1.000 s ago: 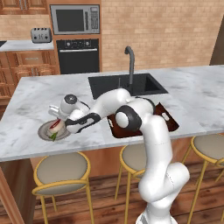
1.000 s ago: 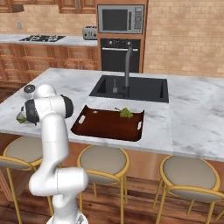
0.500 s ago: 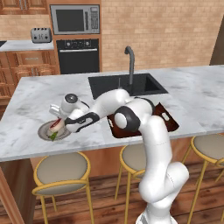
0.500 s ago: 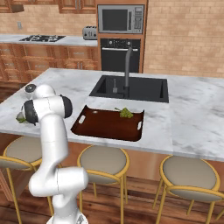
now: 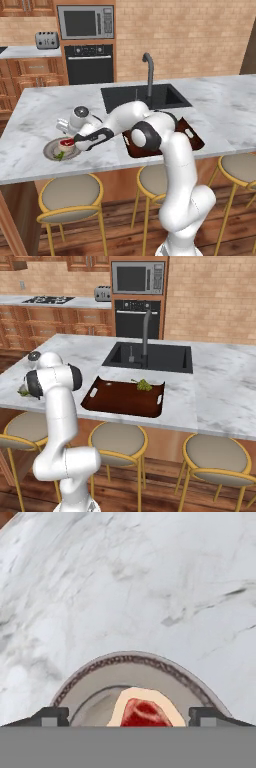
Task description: Create a steak meal by picking up the steak and asparagus from the tray and placing them on the plate. Leave the grapes on the tray.
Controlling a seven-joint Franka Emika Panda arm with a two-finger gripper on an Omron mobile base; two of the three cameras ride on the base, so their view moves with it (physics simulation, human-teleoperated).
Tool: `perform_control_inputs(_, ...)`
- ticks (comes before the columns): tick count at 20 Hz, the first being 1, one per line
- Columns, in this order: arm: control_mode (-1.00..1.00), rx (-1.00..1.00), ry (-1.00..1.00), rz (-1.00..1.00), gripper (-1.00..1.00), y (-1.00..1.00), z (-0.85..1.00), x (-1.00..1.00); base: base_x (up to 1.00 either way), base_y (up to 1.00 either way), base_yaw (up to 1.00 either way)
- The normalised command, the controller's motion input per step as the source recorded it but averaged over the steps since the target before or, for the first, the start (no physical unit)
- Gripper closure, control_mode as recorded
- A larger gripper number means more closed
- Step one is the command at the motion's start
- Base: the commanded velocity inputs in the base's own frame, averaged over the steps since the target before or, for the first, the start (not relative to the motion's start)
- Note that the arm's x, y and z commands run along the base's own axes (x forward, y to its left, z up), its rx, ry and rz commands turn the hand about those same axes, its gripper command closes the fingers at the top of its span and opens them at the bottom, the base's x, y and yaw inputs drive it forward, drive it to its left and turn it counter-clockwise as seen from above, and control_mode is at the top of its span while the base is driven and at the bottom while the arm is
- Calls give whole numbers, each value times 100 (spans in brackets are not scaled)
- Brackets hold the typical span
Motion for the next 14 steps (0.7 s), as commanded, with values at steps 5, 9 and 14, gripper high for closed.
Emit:
perform_control_inputs(5, -100, 0, 0, 0, -100, -1, 32, -22, 0, 0, 0)
perform_control_inputs(9, -100, 0, 0, 0, -100, -34, 57, -56, 0, 0, 0)
perform_control_inputs(14, -100, 0, 0, -3, -100, -64, 26, -78, 0, 0, 0)
